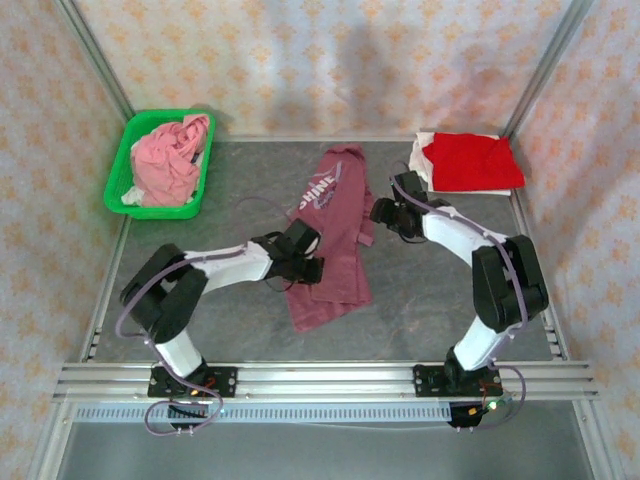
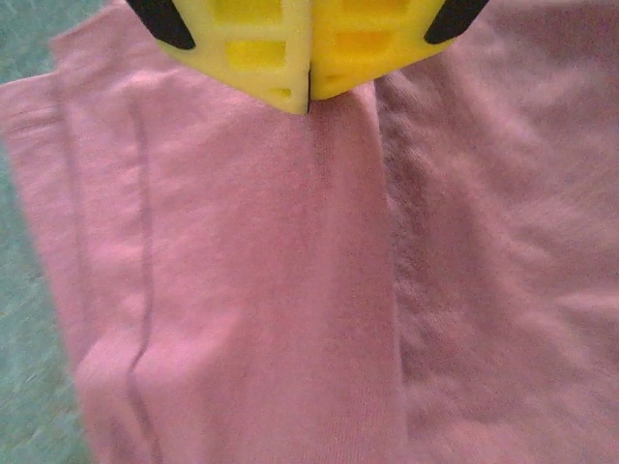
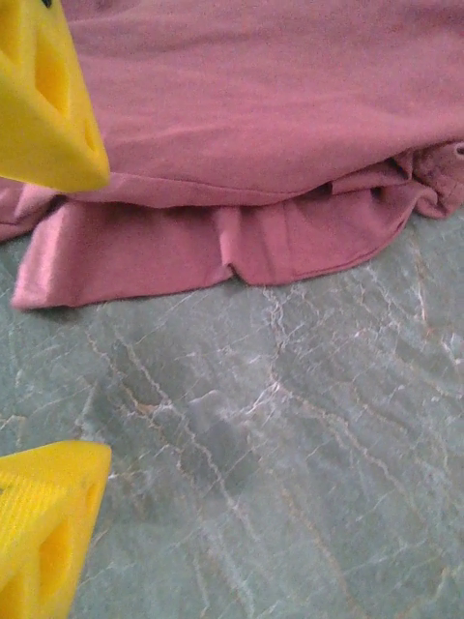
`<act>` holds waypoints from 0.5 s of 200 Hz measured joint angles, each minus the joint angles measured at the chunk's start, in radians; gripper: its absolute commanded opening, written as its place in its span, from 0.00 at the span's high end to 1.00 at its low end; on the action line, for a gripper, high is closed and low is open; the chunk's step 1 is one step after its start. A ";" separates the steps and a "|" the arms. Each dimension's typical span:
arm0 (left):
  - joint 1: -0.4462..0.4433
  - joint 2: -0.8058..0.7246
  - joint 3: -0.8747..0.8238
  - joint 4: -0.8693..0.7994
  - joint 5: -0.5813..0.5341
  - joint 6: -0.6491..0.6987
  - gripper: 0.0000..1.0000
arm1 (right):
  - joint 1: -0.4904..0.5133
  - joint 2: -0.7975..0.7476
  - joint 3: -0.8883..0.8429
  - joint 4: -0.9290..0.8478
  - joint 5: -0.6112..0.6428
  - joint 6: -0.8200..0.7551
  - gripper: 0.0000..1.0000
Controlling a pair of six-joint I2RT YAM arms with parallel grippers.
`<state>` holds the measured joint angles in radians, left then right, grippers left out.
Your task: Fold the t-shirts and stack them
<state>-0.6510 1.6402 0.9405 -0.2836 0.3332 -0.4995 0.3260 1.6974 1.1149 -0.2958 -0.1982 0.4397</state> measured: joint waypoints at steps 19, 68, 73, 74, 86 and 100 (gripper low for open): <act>0.053 -0.116 0.007 -0.081 -0.035 0.011 1.00 | 0.000 0.017 0.021 -0.004 -0.005 -0.014 0.33; 0.158 -0.344 0.099 -0.329 -0.152 0.109 1.00 | 0.000 0.091 0.062 -0.005 -0.098 -0.009 0.42; 0.164 -0.357 0.106 -0.346 -0.163 0.116 1.00 | 0.000 0.098 0.062 -0.002 -0.113 -0.004 0.42; 0.166 -0.362 0.107 -0.352 -0.168 0.119 1.00 | 0.000 0.099 0.062 -0.002 -0.115 -0.005 0.42; 0.184 -0.396 0.113 -0.390 -0.203 0.137 1.00 | 0.000 0.116 0.062 0.004 -0.148 0.005 0.43; 0.200 -0.428 0.114 -0.439 -0.254 0.162 1.00 | 0.003 0.134 0.062 0.016 -0.186 0.013 0.44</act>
<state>-0.4507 1.2121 1.0542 -0.7231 0.0788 -0.3374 0.3286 1.8309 1.1767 -0.2802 -0.3840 0.4526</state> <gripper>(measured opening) 0.045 0.571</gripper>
